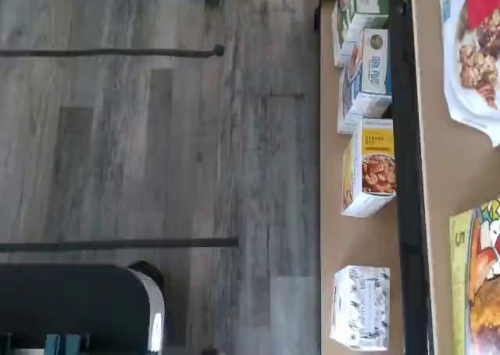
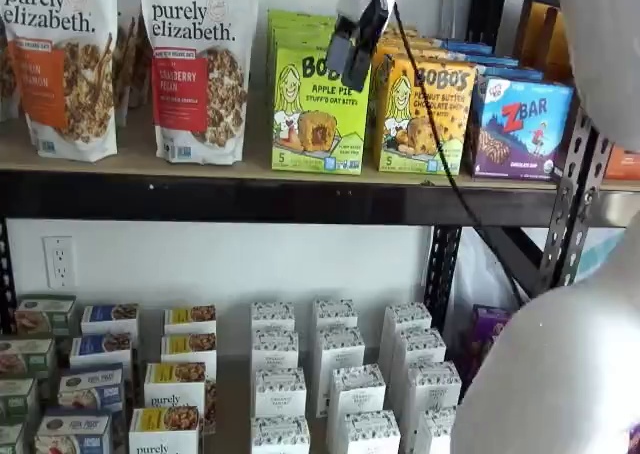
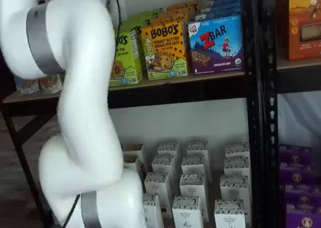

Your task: Pick the green box on the top shelf, the fourth from the left

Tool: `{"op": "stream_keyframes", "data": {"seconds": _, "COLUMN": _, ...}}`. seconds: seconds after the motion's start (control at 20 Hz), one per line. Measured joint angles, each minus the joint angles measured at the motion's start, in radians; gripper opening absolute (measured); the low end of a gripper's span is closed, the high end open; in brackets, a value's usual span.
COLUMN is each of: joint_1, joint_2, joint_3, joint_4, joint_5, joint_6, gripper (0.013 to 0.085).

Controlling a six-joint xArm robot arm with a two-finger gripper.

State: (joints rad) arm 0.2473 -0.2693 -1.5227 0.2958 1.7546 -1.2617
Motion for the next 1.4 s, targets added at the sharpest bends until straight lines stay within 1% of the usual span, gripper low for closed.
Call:
{"op": "stream_keyframes", "data": {"seconds": 0.05, "joint_1": -0.001, "joint_2": -0.015, "joint_3": 0.02, "joint_4": 0.004, "joint_5": -0.031, "joint_6": -0.002, "gripper": 0.085}}
{"op": "stream_keyframes", "data": {"seconds": 0.1, "joint_1": -0.005, "joint_2": -0.045, "joint_3": 0.055, "joint_4": 0.016, "joint_5": -0.092, "joint_6": -0.005, "gripper": 0.085}}
{"op": "stream_keyframes", "data": {"seconds": 0.15, "joint_1": -0.008, "joint_2": -0.054, "joint_3": 0.061, "joint_4": 0.023, "joint_5": -0.113, "joint_6": -0.007, "gripper": 0.085}}
{"op": "stream_keyframes", "data": {"seconds": 0.45, "joint_1": -0.019, "joint_2": -0.056, "joint_3": 0.038, "joint_4": 0.048, "joint_5": -0.13, "joint_6": -0.006, "gripper": 0.085}}
{"op": "stream_keyframes", "data": {"seconds": 0.8, "joint_1": -0.019, "joint_2": -0.069, "joint_3": 0.054, "joint_4": 0.056, "joint_5": -0.2, "joint_6": -0.004, "gripper": 0.085}}
{"op": "stream_keyframes", "data": {"seconds": 1.25, "joint_1": -0.038, "joint_2": -0.011, "joint_3": 0.011, "joint_4": 0.054, "joint_5": -0.235, "joint_6": -0.025, "gripper": 0.085}}
{"op": "stream_keyframes", "data": {"seconds": 1.4, "joint_1": -0.045, "joint_2": 0.018, "joint_3": -0.016, "joint_4": 0.052, "joint_5": -0.231, "joint_6": -0.034, "gripper": 0.085}}
